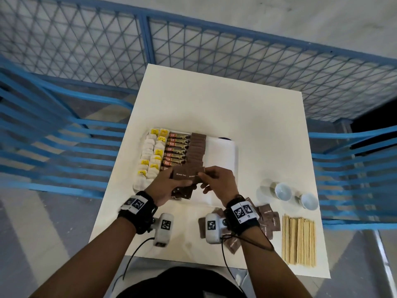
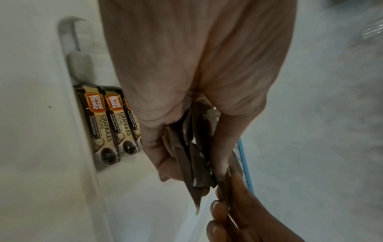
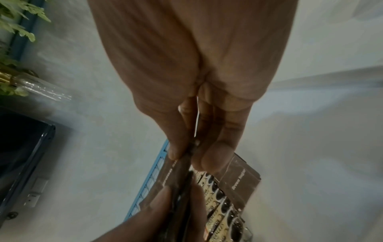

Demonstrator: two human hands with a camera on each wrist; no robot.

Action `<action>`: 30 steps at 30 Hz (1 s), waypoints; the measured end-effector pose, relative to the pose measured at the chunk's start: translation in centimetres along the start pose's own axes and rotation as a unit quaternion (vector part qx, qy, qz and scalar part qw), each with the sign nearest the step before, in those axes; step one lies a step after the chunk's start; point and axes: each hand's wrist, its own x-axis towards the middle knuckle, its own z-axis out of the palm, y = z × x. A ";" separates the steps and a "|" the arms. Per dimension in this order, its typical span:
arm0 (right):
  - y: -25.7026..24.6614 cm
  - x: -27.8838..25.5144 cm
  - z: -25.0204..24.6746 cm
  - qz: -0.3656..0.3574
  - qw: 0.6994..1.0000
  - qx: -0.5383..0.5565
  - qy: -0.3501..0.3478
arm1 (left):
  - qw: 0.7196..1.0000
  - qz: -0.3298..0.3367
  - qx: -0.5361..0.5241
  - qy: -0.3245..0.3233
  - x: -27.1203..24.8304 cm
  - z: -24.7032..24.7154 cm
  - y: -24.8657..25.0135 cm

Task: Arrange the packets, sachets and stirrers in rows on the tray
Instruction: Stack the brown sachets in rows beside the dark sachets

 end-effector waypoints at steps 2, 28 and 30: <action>0.6 0.2 -0.3 -0.006 1.000 -0.021 -0.017 | 1.000 0.006 -0.009 0.019 0.1 -0.2 -0.6; 5.1 3.9 4.2 0.061 0.967 -0.210 0.134 | 0.996 -0.017 0.010 0.091 -1.9 -7.2 -1.5; 5.0 3.7 4.2 0.056 0.967 -0.198 0.148 | 0.996 -0.018 0.010 0.083 -1.9 -7.4 -1.4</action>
